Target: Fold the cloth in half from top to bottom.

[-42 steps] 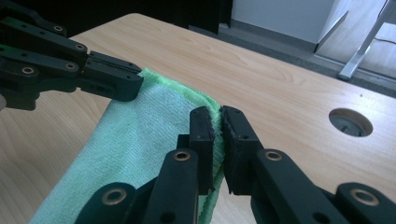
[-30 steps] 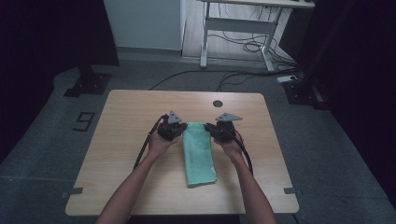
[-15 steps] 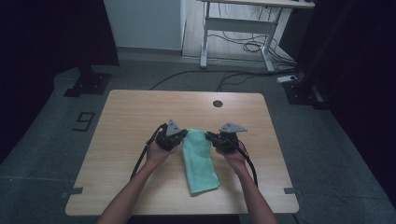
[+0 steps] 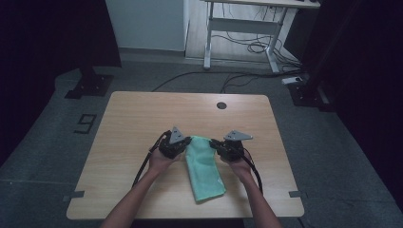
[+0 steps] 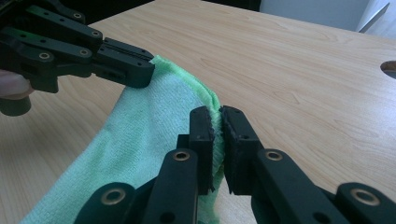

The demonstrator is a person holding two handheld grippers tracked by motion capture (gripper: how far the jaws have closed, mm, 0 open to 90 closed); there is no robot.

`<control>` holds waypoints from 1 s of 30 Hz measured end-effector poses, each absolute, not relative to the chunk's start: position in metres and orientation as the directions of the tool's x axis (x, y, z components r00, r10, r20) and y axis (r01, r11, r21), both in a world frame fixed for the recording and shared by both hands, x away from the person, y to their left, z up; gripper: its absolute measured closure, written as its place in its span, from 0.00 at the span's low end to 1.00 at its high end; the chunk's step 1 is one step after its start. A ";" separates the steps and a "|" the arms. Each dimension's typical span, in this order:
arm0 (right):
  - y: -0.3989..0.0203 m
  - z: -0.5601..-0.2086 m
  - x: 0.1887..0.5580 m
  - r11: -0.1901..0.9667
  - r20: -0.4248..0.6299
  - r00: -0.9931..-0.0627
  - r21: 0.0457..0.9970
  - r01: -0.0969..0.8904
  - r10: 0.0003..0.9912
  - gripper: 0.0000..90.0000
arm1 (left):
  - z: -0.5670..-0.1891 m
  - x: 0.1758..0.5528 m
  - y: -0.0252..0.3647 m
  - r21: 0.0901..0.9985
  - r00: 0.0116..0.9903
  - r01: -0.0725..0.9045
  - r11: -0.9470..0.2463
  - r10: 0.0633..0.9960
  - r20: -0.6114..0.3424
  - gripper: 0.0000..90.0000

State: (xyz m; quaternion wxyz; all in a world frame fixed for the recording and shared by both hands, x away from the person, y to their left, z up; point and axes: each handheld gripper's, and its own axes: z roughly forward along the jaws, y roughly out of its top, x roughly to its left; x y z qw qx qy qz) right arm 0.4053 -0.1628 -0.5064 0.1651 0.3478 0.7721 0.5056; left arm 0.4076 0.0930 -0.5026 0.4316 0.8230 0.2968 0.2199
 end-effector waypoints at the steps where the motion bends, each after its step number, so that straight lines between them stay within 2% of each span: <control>1: -0.163 -0.506 0.404 0.245 0.099 -0.703 0.896 0.371 0.704 0.92 | -0.502 0.406 0.093 0.842 0.727 0.298 -0.449 0.679 0.105 0.97; 9: -0.164 -0.507 0.398 0.247 0.099 -0.704 0.894 0.373 0.704 0.92 | -0.496 0.395 0.092 0.845 0.735 0.270 -0.461 0.666 0.128 0.97; 15: -0.161 -0.503 0.403 0.244 0.094 -0.691 0.894 0.375 0.716 0.92 | -0.494 0.419 0.091 0.836 0.728 0.308 -0.453 0.678 0.100 0.97; 23: -0.156 -0.489 0.417 0.216 0.107 -0.672 0.900 0.379 0.733 0.92 | -0.480 0.445 0.094 0.842 0.731 0.310 -0.441 0.677 0.086 0.97; 27: -0.157 -0.483 0.412 0.181 0.119 -0.678 0.917 0.355 0.725 0.92 | -0.470 0.435 0.096 0.870 0.733 0.272 -0.411 0.674 0.089 0.97; 30: -0.159 -0.484 0.397 0.219 0.066 -0.705 0.926 0.307 0.706 0.92 | -0.466 0.409 0.096 0.876 0.748 0.185 -0.446 0.642 0.169 0.97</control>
